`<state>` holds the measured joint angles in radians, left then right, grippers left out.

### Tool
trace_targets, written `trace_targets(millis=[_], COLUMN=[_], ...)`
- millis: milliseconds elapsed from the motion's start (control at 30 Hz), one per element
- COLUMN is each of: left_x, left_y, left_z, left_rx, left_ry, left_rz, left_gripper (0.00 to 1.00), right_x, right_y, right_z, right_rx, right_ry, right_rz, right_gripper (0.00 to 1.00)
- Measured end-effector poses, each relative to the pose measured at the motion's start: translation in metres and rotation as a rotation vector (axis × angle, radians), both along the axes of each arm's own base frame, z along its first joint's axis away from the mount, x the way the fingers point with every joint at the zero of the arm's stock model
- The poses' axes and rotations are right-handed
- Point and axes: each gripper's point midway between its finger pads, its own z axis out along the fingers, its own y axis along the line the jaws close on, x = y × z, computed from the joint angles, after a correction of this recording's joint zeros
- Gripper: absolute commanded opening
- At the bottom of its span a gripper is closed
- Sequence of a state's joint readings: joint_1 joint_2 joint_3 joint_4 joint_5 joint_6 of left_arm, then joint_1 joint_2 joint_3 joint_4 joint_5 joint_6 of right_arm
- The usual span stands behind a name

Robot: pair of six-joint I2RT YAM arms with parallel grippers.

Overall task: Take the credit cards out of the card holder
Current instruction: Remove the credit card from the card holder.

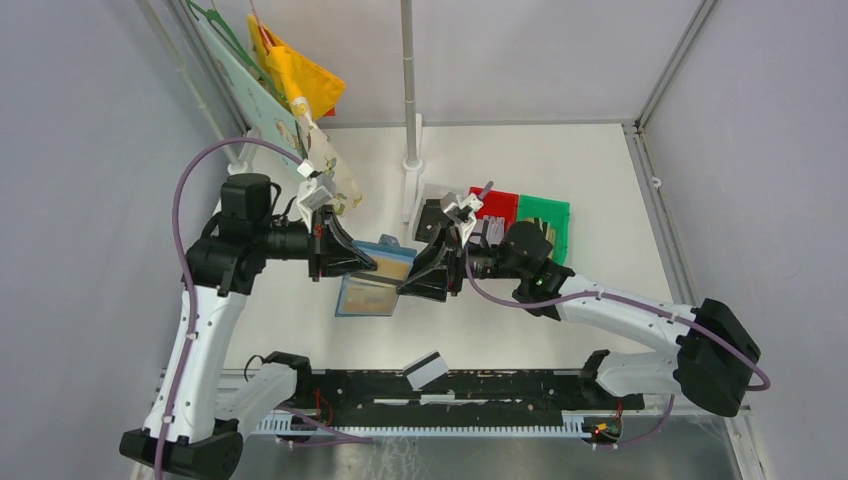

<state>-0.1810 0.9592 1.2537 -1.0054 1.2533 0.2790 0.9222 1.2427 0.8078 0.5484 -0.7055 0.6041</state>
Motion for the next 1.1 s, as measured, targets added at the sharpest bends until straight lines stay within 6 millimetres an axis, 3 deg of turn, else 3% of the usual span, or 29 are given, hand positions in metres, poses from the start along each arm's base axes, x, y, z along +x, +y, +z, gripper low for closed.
trace_targets(millis=[167,367,400,433,500,633,767,867,1000,1100], left_x=[0.002,-0.001,-0.001,-0.001,-0.002,0.0,0.004,0.005,0.0,-0.002], left_y=[-0.003,-0.003,-0.003,-0.003,-0.004,-0.002,0.002,0.006,0.011,0.013], left_z=[0.013,0.028,0.031,0.032,0.034,0.03,0.02,0.001,-0.029,-0.044], left_rx=[-0.066,-0.145,-0.155,-0.161,-0.168,-0.137,-0.036,0.044,0.129,0.166], left_ry=[0.024,0.051,0.055,0.059,0.067,0.045,-0.043,-0.067,-0.004,0.045], left_rz=[0.081,0.163,0.173,0.179,0.181,0.176,0.131,0.077,0.001,-0.04], left_gripper=[0.02,0.02,0.08,0.23,0.42,0.54,0.53,0.43,0.32,0.34], right_x=[-0.001,0.002,0.002,0.002,0.002,0.006,0.019,0.023,0.026,0.029], right_y=[-0.005,-0.005,-0.005,-0.005,-0.006,0.005,0.015,0.016,0.015,0.014], right_z=[0.026,0.051,0.053,0.054,0.056,0.042,0.045,0.052,0.038,0.015], right_rx=[0.181,0.31,0.318,0.325,0.327,0.184,-0.012,-0.102,-0.229,-0.337], right_ry=[0.068,0.106,0.111,0.109,0.106,0.065,-0.046,-0.123,-0.168,-0.17], right_rz=[-0.013,-0.005,-0.004,-0.004,-0.004,-0.005,-0.023,-0.012,0.015,0.044], right_gripper=[0.4,0.08,0.02,0.0,0.0,0.0,0.0,0.0,0.0,0.0])
